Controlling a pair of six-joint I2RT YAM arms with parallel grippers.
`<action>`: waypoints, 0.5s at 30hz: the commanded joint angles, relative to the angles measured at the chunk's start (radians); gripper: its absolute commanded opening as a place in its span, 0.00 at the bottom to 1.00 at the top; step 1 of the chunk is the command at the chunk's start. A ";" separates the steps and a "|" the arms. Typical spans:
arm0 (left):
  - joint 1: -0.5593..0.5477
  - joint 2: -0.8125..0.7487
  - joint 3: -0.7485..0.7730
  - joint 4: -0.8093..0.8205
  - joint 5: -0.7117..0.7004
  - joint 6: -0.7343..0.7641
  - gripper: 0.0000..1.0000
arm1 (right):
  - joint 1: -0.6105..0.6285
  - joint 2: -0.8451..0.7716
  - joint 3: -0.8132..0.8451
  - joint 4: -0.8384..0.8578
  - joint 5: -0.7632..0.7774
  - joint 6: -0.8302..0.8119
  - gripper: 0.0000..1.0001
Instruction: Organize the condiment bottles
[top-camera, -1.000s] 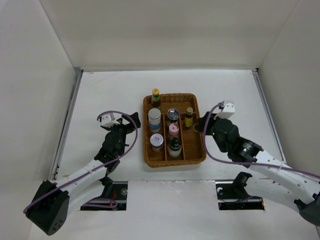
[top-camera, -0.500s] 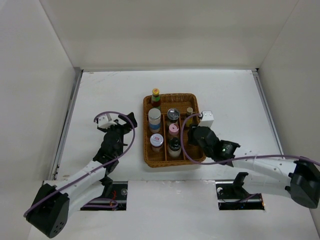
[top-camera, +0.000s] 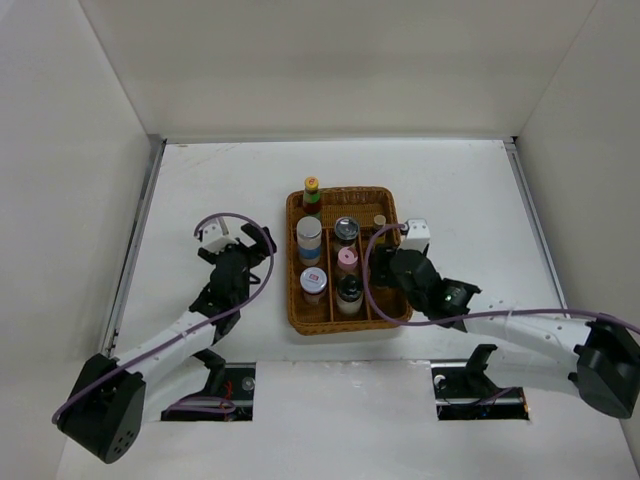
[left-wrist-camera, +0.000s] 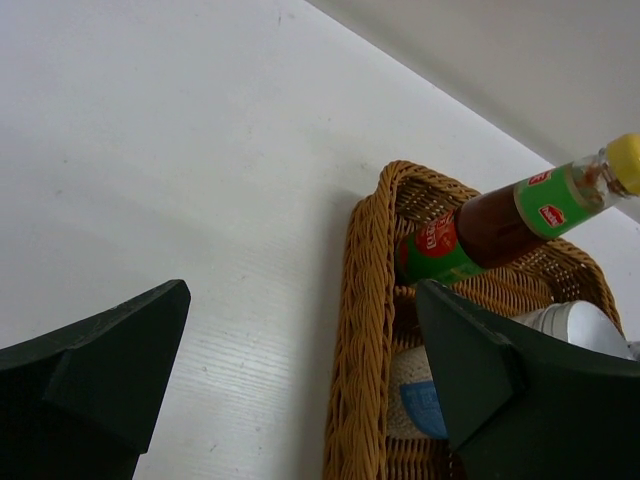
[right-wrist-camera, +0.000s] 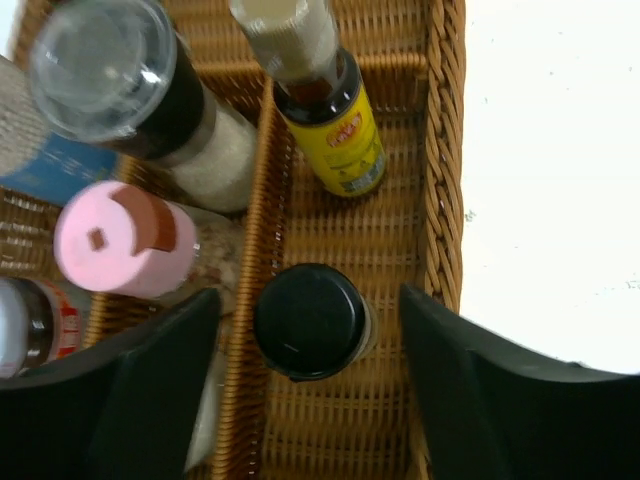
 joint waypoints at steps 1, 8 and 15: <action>0.012 -0.029 0.103 -0.120 -0.004 -0.027 1.00 | -0.009 -0.086 -0.001 0.041 -0.002 -0.013 0.82; 0.044 -0.065 0.192 -0.285 0.002 -0.029 1.00 | -0.061 -0.271 0.006 0.094 0.060 -0.089 1.00; 0.040 -0.040 0.310 -0.388 0.101 -0.023 1.00 | -0.191 -0.370 -0.050 0.237 0.227 -0.041 1.00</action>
